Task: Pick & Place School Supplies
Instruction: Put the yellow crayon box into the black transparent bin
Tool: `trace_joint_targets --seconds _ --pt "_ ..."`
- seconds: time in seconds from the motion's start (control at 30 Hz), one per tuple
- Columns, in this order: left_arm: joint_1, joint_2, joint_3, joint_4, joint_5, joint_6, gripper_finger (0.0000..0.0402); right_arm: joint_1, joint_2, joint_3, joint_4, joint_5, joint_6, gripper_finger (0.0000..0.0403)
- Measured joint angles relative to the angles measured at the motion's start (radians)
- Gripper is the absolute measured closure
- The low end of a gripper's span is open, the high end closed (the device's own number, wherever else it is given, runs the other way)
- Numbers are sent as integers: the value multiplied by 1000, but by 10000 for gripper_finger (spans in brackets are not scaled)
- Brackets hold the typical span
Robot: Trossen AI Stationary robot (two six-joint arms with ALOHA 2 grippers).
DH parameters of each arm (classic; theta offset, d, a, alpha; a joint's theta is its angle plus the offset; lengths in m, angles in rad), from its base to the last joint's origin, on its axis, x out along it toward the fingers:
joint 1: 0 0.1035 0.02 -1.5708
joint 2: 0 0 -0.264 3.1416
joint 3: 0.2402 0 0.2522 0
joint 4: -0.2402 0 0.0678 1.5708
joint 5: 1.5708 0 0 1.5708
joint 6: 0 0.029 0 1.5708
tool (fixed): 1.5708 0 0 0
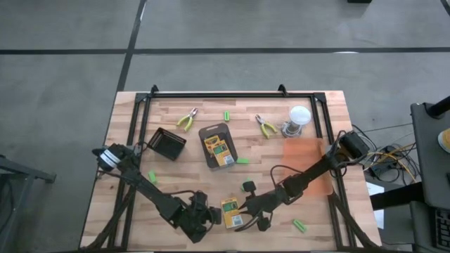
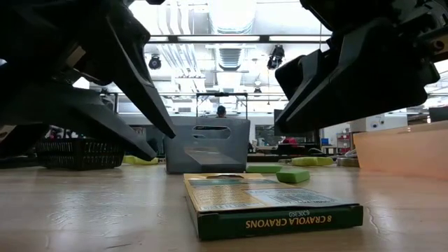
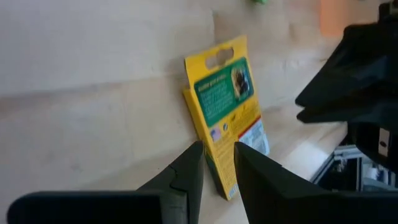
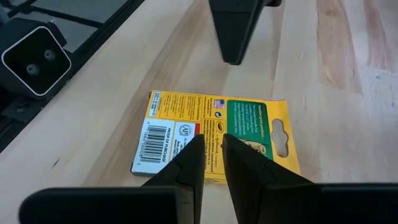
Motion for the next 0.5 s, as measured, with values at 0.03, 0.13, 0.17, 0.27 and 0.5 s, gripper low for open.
trace_joint_targets --seconds 0.03,0.13,0.17,0.27,0.5 --pt "1 0 0 4 14 3 307 0 0 0 1 0 0 346" --pt "6 0 0 -15 42 16 307 0 1 0 2 0 0 346" --pt "8 0 0 -24 42 16 307 0 1 0 2 0 0 346" --pt "14 0 0 -29 43 15 307 0 1 0 2 0 0 346" --pt "23 0 0 -29 19 18 307 0 1 0 4 0 -3 346"
